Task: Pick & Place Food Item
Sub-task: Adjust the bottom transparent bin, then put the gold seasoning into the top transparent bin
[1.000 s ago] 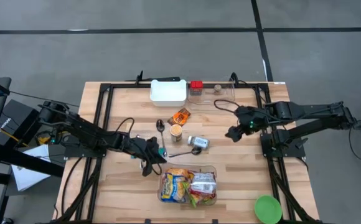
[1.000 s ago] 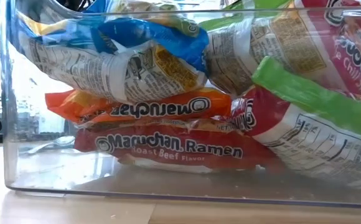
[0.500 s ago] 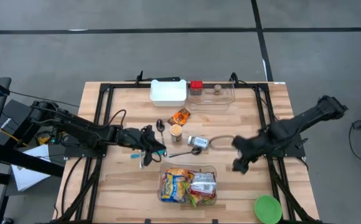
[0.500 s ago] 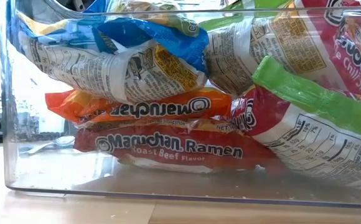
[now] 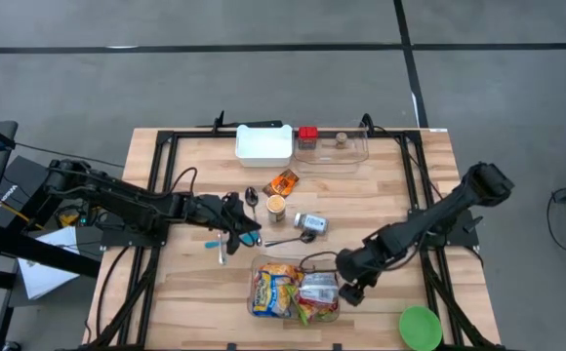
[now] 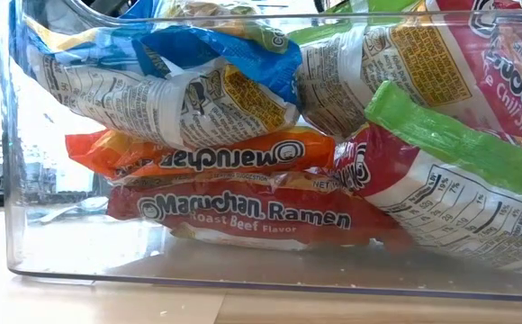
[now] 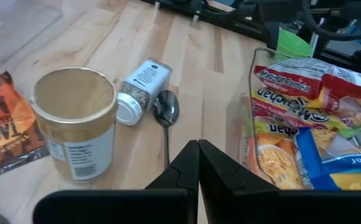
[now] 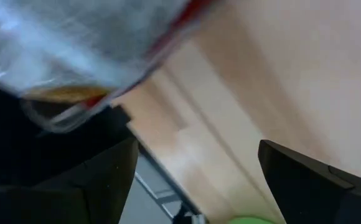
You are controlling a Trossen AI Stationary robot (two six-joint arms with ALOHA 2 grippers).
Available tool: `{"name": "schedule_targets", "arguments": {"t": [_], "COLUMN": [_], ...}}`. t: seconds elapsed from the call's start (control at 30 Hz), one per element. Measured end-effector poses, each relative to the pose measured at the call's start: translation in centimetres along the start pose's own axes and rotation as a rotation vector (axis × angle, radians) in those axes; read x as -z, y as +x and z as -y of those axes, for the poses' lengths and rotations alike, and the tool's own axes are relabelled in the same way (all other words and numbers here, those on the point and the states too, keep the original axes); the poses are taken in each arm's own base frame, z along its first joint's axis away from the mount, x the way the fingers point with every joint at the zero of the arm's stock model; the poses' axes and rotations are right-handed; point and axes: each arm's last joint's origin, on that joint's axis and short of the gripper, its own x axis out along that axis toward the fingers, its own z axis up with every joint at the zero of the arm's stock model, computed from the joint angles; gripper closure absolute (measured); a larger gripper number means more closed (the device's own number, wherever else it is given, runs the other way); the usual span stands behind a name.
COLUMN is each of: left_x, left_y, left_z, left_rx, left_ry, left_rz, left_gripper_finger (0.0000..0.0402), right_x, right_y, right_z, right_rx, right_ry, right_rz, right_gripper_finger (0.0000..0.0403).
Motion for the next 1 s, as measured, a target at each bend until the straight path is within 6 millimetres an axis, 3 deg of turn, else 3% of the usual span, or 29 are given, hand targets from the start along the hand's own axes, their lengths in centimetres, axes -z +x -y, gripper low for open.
{"name": "schedule_targets", "arguments": {"t": [0.2, 0.57, 0.8, 1.0], "left_x": [0.0, 0.0, 0.3, -1.1], "left_y": [0.0, 0.0, -0.2, -1.3], "left_z": [0.0, 0.0, -0.6, -2.1], "left_rx": [0.000, -0.001, -0.056, -0.106], "left_ry": [-0.004, -0.007, 0.008, 0.013], "left_rz": [0.000, 0.000, -0.037, 0.033], "left_gripper_finger": [0.0401, 0.0401, 0.0401, 0.0401], "right_x": [-1.4, -4.1, -3.6, -3.4], "right_y": [-0.3, -1.5, -1.5, -4.4], "right_z": [-0.2, 1.8, 2.8, 3.8], "right_rx": [-0.054, 0.018, 0.118, 0.160], "right_ry": [0.025, 0.081, 0.102, 0.134], "right_rz": [0.034, 0.079, 0.043, 0.156], "right_gripper_finger": [0.0076, 0.0076, 0.0076, 0.0076]}}
